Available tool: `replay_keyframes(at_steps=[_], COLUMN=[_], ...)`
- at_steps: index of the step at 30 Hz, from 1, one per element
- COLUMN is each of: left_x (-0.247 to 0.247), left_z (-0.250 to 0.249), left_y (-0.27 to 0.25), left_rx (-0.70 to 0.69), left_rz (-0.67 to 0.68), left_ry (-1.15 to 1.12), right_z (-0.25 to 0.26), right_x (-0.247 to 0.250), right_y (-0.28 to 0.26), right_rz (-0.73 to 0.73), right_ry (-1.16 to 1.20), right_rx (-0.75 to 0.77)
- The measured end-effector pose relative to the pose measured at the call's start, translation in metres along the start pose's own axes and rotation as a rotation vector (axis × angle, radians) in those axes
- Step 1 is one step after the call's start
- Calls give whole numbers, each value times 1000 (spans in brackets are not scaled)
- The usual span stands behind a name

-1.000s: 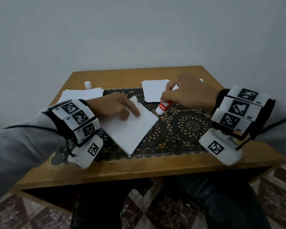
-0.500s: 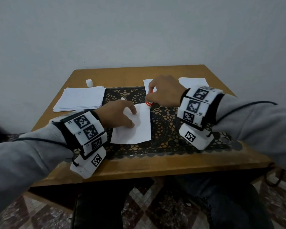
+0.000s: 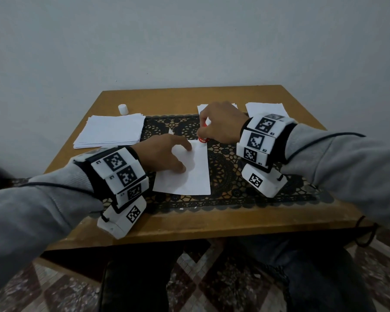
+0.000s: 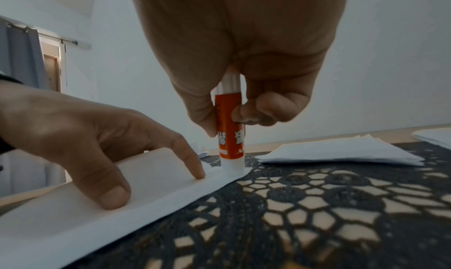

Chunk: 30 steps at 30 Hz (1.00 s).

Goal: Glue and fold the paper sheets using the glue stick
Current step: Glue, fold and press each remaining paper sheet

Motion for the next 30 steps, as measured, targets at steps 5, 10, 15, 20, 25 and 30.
replay_keyframes(at_steps=[5,10,15,20,25,30], left_x=[0,0,0,8,40,63], left_z=[1,0,2,4,-4,-14], left_y=[1,1,3,10,19,24], left_rx=[5,6,-6,-36,-150,-227], left_rz=[1,-3,-8,-95,-308,-277], left_ry=[14,17,18,-40,-301,-329], right_z=[4,11,18,28,37,39], right_x=[-3,-1,0,-2,-2,-2], right_y=[-2,-15,-32,-49,-65,-71], right_rz=[20,68,111,173,202,224], right_ry=[16,46,45,63,59,89], right_rx=[12,51,104,147,199,207])
Point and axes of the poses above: each hand's wrist, its own y-axis towards the middle knuckle, its own x-axis out of the back of the hand, z = x × y, the point moved 6 cm from there along y, towards the middle knuckle, and after that the axes turned 8 degrees about -z, right-handed, at the moved point
